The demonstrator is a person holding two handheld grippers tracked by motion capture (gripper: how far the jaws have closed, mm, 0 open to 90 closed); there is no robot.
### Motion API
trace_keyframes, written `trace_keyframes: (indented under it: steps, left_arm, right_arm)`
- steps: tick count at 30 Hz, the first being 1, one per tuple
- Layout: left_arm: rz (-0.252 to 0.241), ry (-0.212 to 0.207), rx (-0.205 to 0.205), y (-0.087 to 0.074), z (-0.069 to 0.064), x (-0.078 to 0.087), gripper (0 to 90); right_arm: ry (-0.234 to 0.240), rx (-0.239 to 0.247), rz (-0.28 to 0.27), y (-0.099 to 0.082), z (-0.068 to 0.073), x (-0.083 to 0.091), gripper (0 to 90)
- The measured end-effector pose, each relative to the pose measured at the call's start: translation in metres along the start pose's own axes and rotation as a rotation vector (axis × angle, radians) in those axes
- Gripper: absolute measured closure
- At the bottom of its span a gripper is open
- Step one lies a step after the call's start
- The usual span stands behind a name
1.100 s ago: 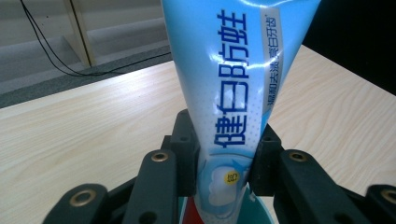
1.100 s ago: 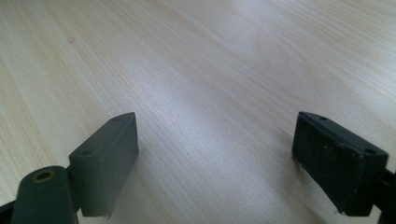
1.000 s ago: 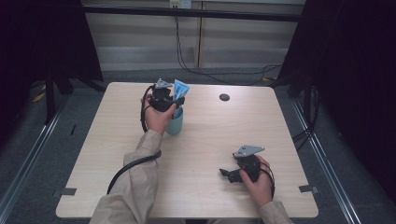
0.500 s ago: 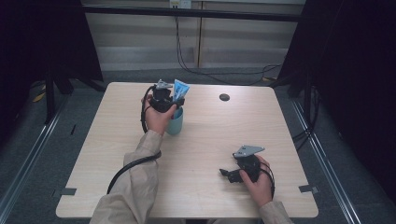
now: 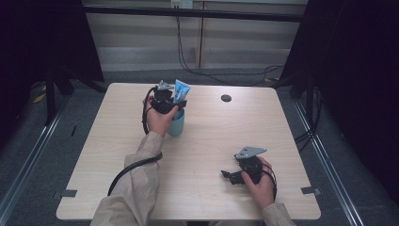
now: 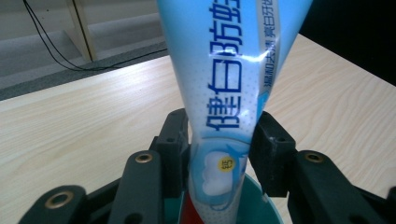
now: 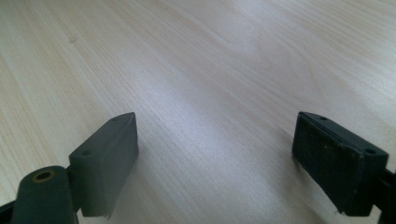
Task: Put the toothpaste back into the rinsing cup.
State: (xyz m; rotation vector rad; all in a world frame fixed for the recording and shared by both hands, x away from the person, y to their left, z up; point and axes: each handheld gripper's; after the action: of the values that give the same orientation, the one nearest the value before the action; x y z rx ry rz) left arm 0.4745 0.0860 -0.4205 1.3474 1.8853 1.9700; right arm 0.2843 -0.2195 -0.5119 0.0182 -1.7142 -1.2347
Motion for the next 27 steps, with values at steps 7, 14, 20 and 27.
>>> trace_keyframes:
  steps: [7, 14, 20, 27]
  left_arm:
    - [-0.007, -0.001, -0.002, 0.0009, -0.0013, 0.0001, 56.8]
    - [-0.005, -0.001, -0.003, 0.0010, -0.0024, 0.0005, 48.5]
    - [-0.001, 0.000, -0.004, 0.0017, -0.0021, 0.0017, 41.6]
    - [0.003, -0.003, -0.008, 0.0023, -0.0027, 0.0036, 35.2]
  right_arm:
    - [0.000, -0.002, 0.000, 0.0000, 0.0002, 0.0000, 14.0]
    - [0.001, -0.001, 0.001, 0.0000, 0.0001, 0.0000, 14.0]
    - [0.000, 0.001, 0.000, 0.0000, 0.0000, 0.0000, 14.0]
    - [0.001, -0.002, 0.001, 0.0000, 0.0001, 0.0001, 14.0]
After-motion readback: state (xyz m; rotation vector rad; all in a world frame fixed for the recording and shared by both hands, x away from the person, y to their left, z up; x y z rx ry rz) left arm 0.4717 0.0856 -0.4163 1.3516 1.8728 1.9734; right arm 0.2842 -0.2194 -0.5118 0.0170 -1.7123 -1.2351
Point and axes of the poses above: each handheld gripper's, and its own axes: x roughly backward along the jaws, y roughly out of its top, z roughly to its left, and after that the axes turned 2 degrees about x, right-handed
